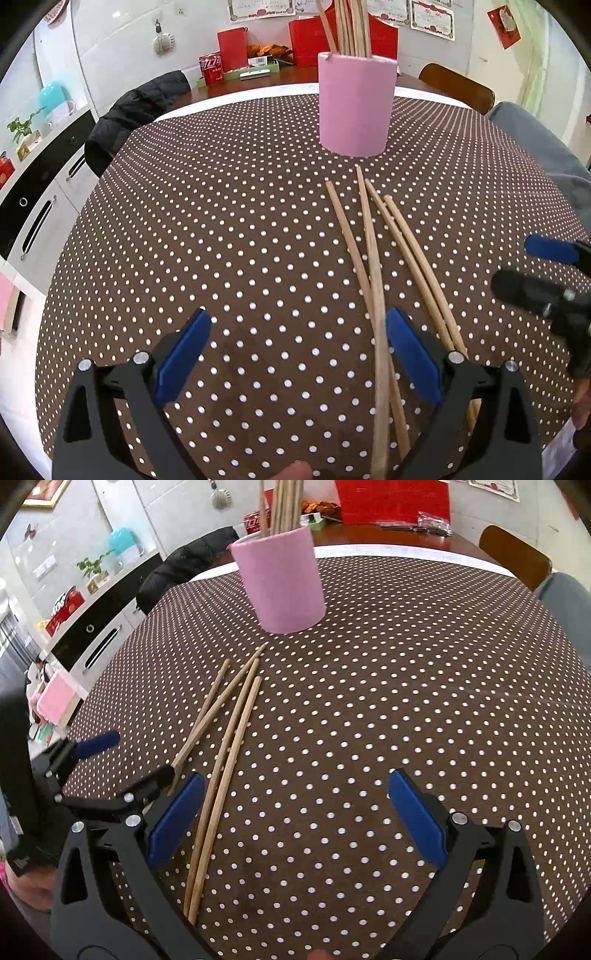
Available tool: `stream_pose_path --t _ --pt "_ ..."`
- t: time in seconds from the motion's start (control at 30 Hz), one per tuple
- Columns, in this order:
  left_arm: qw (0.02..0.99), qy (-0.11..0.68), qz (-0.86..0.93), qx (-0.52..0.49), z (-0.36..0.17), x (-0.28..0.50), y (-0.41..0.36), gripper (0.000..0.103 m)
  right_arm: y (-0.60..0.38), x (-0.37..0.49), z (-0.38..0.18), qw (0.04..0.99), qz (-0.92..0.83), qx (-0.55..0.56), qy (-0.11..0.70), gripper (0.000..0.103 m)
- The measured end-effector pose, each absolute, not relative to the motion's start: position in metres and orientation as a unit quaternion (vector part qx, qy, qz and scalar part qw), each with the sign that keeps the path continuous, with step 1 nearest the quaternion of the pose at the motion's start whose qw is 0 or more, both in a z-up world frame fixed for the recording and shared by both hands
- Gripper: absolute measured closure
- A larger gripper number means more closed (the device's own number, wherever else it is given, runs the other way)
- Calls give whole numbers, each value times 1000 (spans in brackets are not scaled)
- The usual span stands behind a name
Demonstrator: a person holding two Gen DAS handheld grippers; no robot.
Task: Organize utensils
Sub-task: 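Move both open tools back toward the remaining chopstick pile, then close the right tool on a chopstick while the left tool grasps another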
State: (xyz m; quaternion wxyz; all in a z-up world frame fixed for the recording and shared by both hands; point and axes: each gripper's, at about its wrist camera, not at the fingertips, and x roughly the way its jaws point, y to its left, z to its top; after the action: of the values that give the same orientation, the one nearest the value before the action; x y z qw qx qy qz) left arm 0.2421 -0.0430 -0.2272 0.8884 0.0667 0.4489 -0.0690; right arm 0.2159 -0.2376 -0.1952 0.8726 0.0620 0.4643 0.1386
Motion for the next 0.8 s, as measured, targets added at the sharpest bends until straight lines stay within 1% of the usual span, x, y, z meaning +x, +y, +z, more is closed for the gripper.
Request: stream_pose_path --t 0.1,0.37,0.53,0.57,0.6,0.63,0.67,0.7,0.73,0.77,0.8 --pt "884 454 -89 72 -227 251 -44 9 -228 217 -196 870 143 56 468 6" --pt "878 445 -112 138 -227 269 -67 9 -224 223 -199 872 136 48 468 6" --pt "877 449 -124 115 -229 276 -58 9 -228 222 -201 871 134 48 471 6" --pt "877 449 -130 109 -229 275 -55 14 -228 223 -202 870 134 47 471 6" --pt "876 451 -136 103 -229 275 -52 22 -229 224 -202 870 135 47 472 6" --pt "874 455 -144 98 -231 275 -46 27 -229 226 -203 869 136 47 473 6" --pt "872 457 -151 94 -232 274 -46 37 -228 227 -204 869 137 47 474 6" --pt "870 459 -156 92 -234 273 -45 45 -226 229 -205 868 138 46 474 6" --pt "870 458 -161 90 -234 272 -45 48 -225 230 -206 868 139 46 475 6" --pt "869 457 -165 92 -235 272 -46 54 -224 231 -207 867 140 45 475 6" --pt "868 456 -171 92 -235 272 -47 64 -223 231 -207 867 141 46 475 6"
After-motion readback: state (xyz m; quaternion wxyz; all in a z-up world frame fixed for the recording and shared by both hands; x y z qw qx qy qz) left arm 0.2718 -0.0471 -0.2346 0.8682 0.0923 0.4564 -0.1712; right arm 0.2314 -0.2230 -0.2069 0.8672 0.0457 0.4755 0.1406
